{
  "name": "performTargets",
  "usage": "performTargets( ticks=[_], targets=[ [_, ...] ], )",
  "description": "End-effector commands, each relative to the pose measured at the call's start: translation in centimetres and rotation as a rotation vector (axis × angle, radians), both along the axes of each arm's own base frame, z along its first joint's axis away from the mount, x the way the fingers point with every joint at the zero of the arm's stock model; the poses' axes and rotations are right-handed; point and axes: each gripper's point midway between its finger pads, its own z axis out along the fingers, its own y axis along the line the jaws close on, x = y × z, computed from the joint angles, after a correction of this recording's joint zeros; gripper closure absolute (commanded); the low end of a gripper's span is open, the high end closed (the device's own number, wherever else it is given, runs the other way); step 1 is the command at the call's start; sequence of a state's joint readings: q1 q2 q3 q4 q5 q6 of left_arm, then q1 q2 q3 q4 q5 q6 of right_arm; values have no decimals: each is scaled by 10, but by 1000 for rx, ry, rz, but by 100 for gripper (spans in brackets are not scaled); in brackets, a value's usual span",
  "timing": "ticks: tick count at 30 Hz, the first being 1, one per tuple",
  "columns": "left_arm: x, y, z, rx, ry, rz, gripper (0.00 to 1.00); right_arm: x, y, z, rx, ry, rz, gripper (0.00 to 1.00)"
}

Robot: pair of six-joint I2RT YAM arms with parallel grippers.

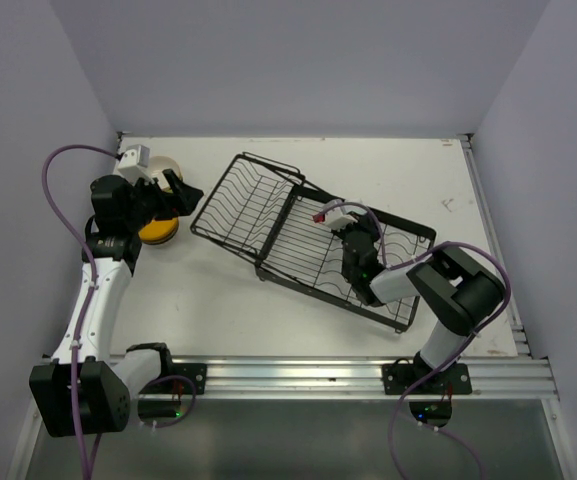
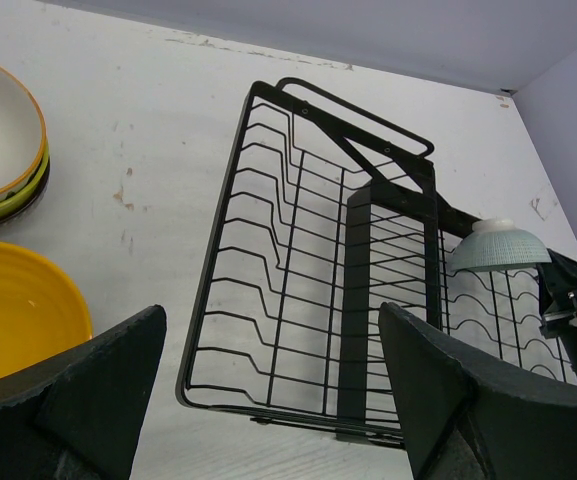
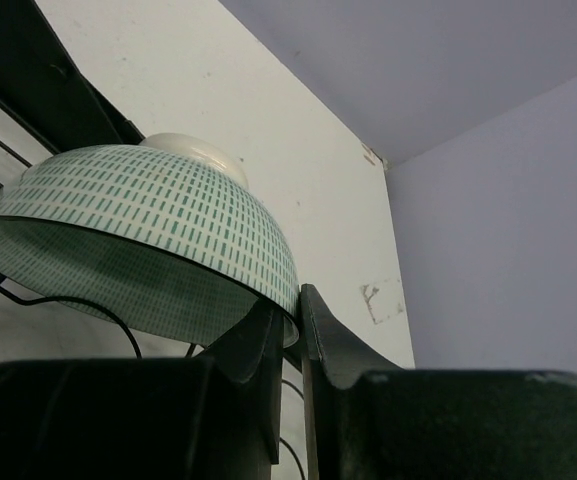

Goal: Unload the bowls from the dish rack

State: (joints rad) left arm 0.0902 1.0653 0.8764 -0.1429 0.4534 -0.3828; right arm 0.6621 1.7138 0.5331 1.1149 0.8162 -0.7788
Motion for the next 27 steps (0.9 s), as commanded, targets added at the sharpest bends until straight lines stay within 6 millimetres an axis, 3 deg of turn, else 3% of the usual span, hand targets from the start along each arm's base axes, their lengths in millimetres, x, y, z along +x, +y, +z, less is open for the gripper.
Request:
performTargets(
  ticks=[1,19,27],
  targets=[
    [0,-3,12,-3,-51,-11,9,-8,-21,106,439,-431,-131,100],
    [1,-3,10,-5,-43,-14,9,-20,-19,48,560,-234,-115,100],
    [1,-4,11,-5,-45,-18,9,-17,-17,39,530,-237,-115,100]
  ],
)
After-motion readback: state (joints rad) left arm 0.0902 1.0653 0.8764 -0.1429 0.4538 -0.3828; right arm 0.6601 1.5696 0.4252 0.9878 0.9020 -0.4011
